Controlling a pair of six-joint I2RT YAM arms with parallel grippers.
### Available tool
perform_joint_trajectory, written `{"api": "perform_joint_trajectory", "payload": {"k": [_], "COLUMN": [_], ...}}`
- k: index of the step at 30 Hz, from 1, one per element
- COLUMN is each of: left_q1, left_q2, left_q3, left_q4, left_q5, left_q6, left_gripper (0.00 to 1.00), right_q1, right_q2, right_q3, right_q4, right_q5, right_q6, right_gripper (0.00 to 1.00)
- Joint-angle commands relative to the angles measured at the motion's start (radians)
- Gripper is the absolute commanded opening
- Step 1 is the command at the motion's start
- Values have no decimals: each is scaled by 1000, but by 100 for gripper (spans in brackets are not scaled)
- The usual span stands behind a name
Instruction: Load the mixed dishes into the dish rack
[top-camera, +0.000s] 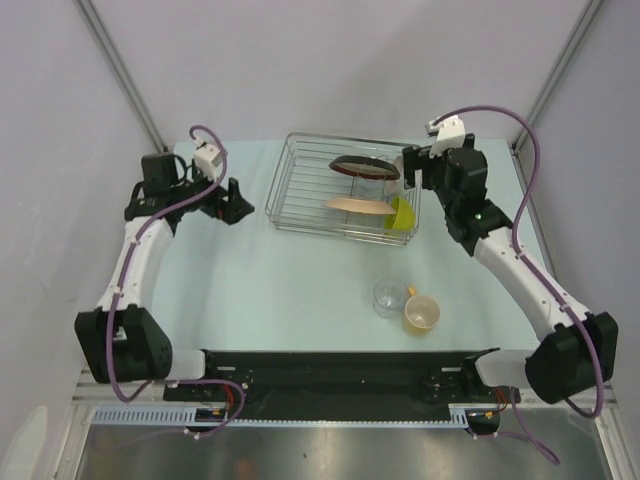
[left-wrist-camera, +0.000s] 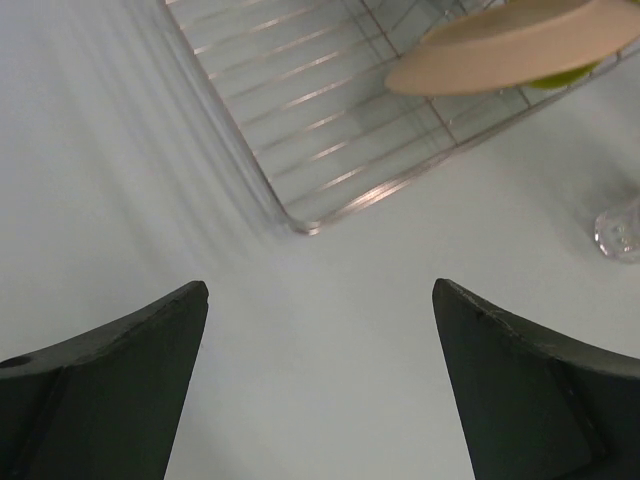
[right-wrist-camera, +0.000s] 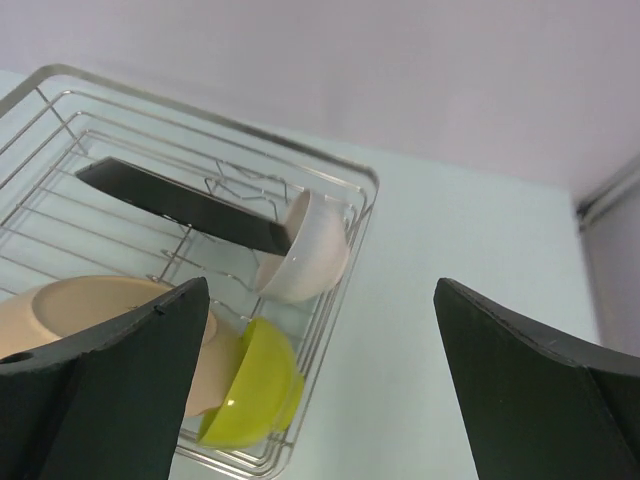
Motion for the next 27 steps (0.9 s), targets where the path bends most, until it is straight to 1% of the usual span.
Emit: {"api": "perform_joint_trajectory", "payload": {"k": [1, 2, 3, 5, 12, 16, 21, 27], "left_q1": [-86, -92, -120, -138, -191, -226, -241, -246], "left_q2": [130, 178, 198, 232, 362, 398, 427, 416], "left_q3": [129, 162, 173, 198, 216, 202, 178, 111], "left_q4": [124, 132, 152, 166, 209, 223, 233, 232], "left_q5": [-93, -102, -110, -141, -233, -274, -323, -359], "left_q6": [-123, -131, -148, -151, -137, -116, -94, -48], "left_gripper": [100, 100, 100, 100, 100, 100, 100, 100], "right_q1": [-50, -59, -72, -93, -139, -139, -127, -121], "right_q2": [94, 98, 107, 117, 195, 235, 276, 296], "right_q3": [65, 65, 64, 64, 64, 64, 59, 45], "right_q4": [-244, -256, -278, -298, -328, -344, -390, -397], "right_q5": [0, 2, -5, -27, -48, -50, -45, -30], "right_q6": [276, 318, 334, 357, 426, 446, 455, 457], "right_gripper": [100, 100, 100, 100, 100, 100, 100, 100]}}
